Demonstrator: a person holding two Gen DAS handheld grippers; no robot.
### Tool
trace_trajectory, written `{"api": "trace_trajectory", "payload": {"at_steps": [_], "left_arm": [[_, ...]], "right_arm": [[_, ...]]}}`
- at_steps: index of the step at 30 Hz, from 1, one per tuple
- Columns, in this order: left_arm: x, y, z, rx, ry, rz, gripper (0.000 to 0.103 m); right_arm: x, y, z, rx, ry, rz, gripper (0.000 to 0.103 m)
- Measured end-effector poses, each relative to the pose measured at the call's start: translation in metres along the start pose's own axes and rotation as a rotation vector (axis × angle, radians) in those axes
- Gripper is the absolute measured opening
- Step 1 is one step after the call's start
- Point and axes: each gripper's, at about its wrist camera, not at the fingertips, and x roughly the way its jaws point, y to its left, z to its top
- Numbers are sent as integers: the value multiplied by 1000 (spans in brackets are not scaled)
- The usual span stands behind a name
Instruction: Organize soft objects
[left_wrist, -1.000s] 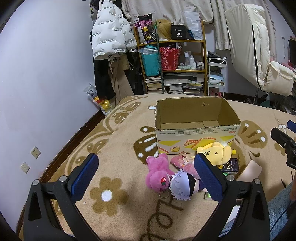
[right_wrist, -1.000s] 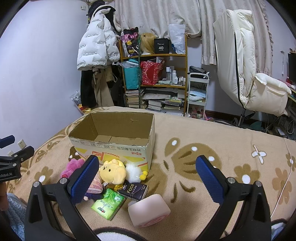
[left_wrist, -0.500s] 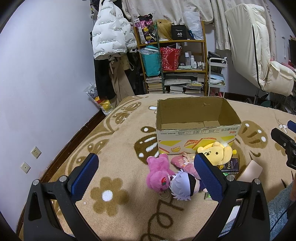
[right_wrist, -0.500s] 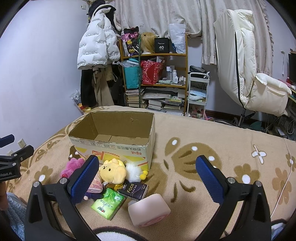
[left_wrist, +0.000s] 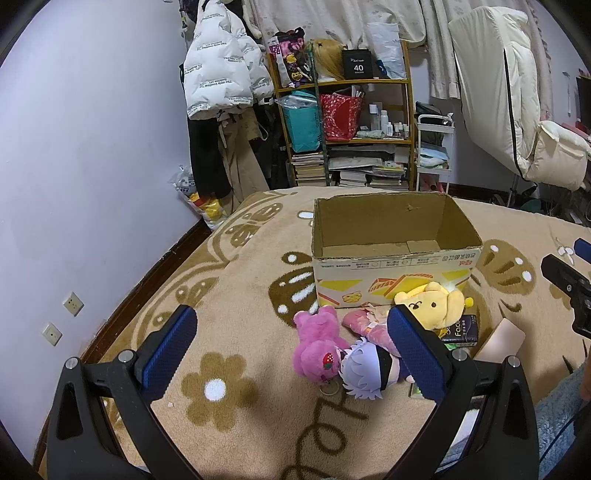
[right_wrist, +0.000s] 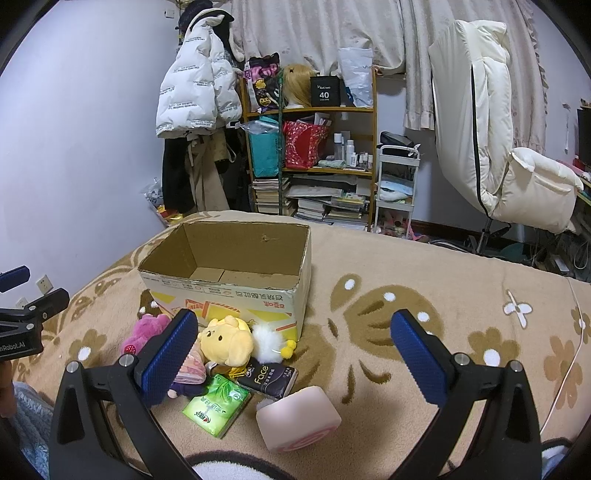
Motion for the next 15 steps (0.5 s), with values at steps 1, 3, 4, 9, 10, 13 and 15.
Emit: {"api": "trace_trajectory", "payload": {"at_steps": [1,3,4,9,10,13,15], "left_arm": [[0,0,0,0,0,1,102],[0,1,0,-1,1,1,102],[0,1,0,0,1,0,102],[4,3,1,1,0,1,102],[4,3,1,0,1,1,102],[4,3,1,-1,1,1,102],[3,2,1,0,0,2,102]], "right_arm": [[0,0,0,0,-1,1,103],[0,1,0,-1,0,0,103],[0,1,0,-1,-1,0,103],[0,1,0,-2,0,0,103],[0,1,0,-1,0,0,103],[0,2,0,-1,0,-1,103],[0,1,0,-2,0,-1,103]]}}
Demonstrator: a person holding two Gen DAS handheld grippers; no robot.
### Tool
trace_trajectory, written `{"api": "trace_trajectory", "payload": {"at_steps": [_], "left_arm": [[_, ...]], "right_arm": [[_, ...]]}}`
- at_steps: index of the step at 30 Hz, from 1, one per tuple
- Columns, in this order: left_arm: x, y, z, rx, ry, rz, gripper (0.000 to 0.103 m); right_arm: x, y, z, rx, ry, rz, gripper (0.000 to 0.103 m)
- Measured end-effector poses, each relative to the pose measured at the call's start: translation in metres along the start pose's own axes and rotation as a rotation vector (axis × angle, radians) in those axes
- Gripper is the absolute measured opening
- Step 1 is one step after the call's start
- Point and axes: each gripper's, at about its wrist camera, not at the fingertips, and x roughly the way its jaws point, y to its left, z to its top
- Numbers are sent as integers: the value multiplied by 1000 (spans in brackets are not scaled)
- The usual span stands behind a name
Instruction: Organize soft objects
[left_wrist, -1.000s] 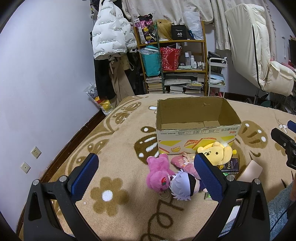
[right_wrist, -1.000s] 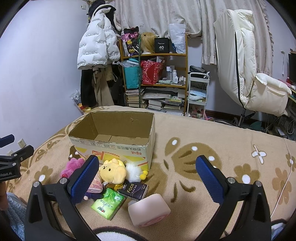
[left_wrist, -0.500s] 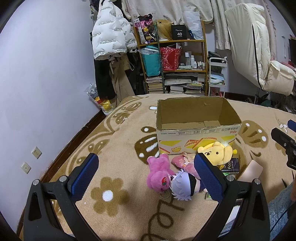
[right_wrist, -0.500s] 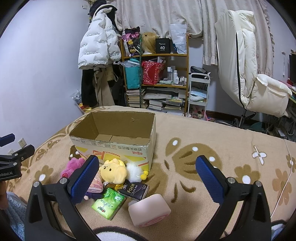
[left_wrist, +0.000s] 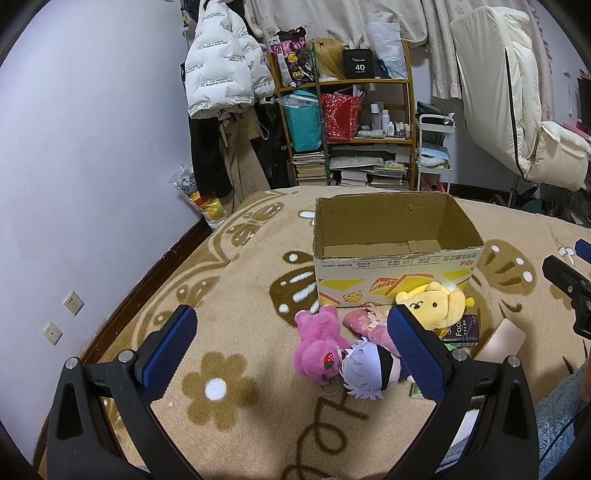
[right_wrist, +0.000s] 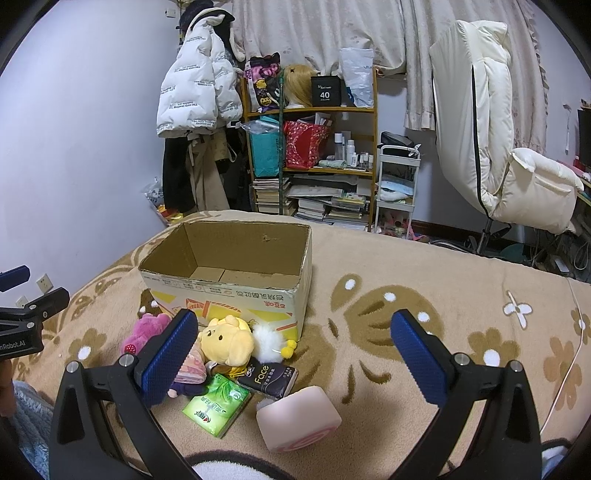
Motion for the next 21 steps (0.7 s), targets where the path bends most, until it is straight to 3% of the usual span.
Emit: {"api": "trace_trajectory", "payload": {"at_steps": [21], "left_arm": [[1,1,-3,1,2,2,102]], "right_arm": [[1,0,-1,0,2,0,103]]}}
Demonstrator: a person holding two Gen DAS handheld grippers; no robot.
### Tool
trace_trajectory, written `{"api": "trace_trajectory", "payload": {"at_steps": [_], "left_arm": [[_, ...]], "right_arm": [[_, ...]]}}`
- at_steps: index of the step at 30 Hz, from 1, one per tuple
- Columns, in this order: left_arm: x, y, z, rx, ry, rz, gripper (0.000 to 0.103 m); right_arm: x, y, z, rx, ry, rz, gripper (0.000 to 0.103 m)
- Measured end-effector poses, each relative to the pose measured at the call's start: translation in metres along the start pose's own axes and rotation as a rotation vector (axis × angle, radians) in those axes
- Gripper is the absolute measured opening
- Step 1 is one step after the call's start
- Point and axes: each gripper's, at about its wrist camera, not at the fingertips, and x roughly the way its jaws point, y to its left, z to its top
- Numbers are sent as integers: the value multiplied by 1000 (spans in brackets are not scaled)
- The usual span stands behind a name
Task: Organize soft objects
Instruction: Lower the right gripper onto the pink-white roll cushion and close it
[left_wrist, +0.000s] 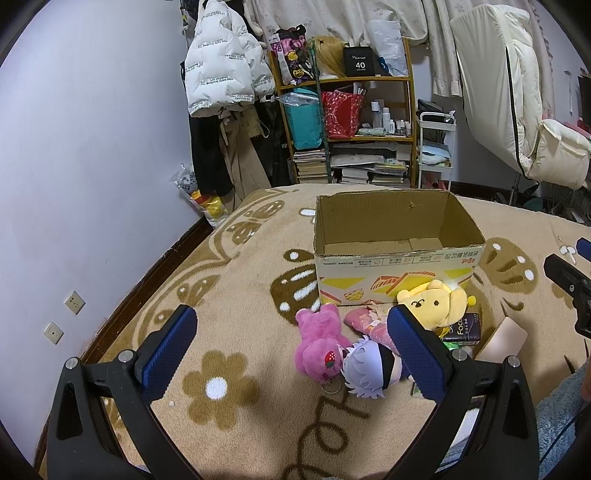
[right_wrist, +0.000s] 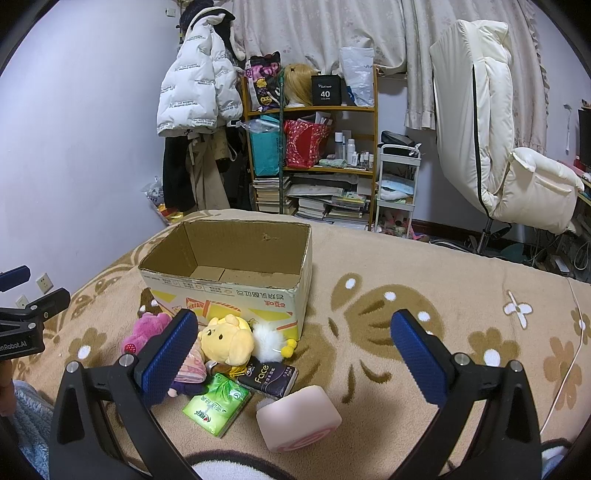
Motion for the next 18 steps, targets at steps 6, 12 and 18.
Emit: {"api": "trace_trajectory", "payload": {"at_steps": [6,12,18], "left_arm": [[4,4,-5,5,19,8,102],[18,5,-3,11,58,43,102],[34,5,2,-12,107,68,102]], "right_arm": [[0,0,0,-2,4,1,103],[13,2,-3,4,57,19,103],[31,2,-5,26,133,49,103]]}}
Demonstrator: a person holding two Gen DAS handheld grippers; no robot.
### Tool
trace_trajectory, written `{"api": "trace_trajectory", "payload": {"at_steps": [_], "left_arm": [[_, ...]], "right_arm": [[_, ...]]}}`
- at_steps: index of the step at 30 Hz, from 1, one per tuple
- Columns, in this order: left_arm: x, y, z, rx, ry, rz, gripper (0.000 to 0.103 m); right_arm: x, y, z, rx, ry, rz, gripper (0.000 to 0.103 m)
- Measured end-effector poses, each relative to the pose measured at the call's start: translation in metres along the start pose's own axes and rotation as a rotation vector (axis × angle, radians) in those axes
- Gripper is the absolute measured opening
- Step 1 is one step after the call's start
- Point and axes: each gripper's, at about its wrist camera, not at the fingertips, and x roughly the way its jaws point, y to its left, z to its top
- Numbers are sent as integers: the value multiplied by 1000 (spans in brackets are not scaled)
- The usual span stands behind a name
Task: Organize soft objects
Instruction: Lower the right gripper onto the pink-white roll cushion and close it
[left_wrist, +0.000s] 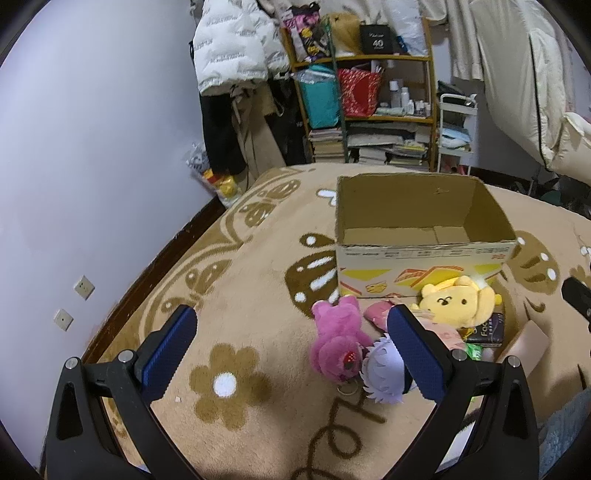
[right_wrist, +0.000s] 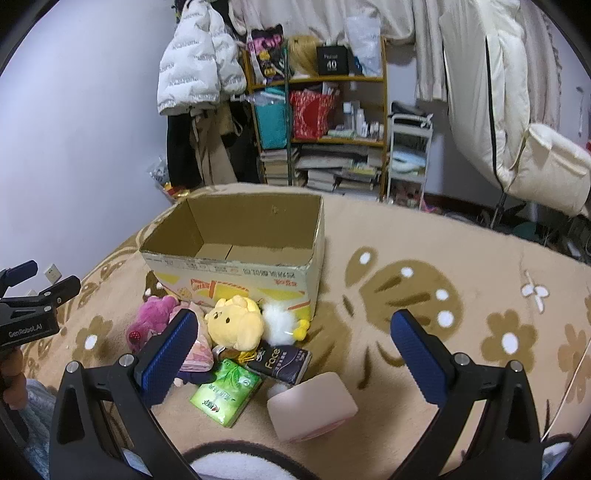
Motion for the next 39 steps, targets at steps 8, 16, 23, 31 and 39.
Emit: {"api": "trace_trajectory", "payload": {"at_steps": [8,16,23,31,39], "left_arm": [[30,-6,8,10,81,10,102],[68,-12,9,23,189,28,102],[94,-8,8,-5,255,11,102],[127,-6,4,-32,341,-19,102],[148,-15,-5,-30,417,-88,102]], "right_arm": [[26,0,-5,34,113,28,103],[57,-3,-9,62,232,31,103],[75,-9,-18,89,319,32,103],[100,-23,-31,165,432,20,103],[114,-34,-42,220,509,12,103]]}}
